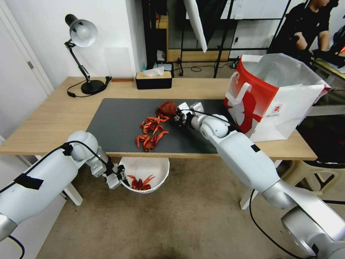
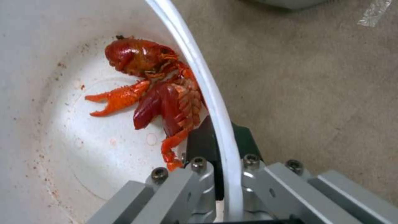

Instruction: Sweep shrimp from table into container with towel, then put container into takeout bag.

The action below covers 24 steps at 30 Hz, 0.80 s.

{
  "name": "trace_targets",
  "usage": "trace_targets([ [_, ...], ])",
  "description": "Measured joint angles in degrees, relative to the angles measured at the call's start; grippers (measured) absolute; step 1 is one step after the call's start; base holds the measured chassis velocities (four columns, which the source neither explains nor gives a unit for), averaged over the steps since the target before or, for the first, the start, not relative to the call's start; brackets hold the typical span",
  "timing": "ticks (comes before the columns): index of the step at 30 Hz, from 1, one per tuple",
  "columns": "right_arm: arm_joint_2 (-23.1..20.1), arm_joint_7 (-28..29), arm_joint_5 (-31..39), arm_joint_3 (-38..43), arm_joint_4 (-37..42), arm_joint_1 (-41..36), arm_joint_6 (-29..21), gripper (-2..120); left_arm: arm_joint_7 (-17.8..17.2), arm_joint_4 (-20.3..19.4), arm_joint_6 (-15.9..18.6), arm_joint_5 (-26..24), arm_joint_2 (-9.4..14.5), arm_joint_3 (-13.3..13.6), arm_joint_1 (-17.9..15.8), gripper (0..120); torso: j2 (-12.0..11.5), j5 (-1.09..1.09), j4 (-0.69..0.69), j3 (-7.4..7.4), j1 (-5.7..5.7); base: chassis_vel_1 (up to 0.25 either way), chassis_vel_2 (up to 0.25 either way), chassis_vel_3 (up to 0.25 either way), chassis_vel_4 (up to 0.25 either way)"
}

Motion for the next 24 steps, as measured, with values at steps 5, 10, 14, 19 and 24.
trace_targets([
  [5,-2.4,-0.5,1.5,-1.2,3.9,-1.6,0.0,8,-0.2,0.3,-0.1,0.1,0.0,-0.1,-0.6,0,0.0,0.01,0.0,0.0,0.0,0.0,0.0,0.0,0.0],
  [10,-3.8,-1.1,2.5,-1.7,7.0,-3.1,0.0,8,-0.3,0.4,-0.1,0.1,0.0,-0.1,-0.9,0,0.0,0.01,0.0,0.0,0.0,0.0,0.0,0.0,0.0],
  [14,-4.8,-1.2,2.8,-2.2,9.3,-4.3,0.0,8,-0.4,0.6,-0.1,0.1,-0.1,-0.1,-1.2,0,0.0,0.01,0.0,0.0,0.0,0.0,0.0,0.0,0.0],
  [19,-5.7,-1.4,2.9,-2.7,11.4,-5.5,0.1,8,-0.5,0.8,-0.2,0.1,-0.2,0.0,-1.3,0,0.0,0.0,0.0,0.0,0.0,0.0,0.0,0.0,0.0],
  [24,-6.2,-1.7,2.9,-2.8,12.3,-6.2,0.2,8,-0.6,1.1,-0.4,0.1,-0.2,0.0,-1.5,0,0.0,0.01,0.0,0.0,0.0,0.0,0.0,0.0,0.0],
])
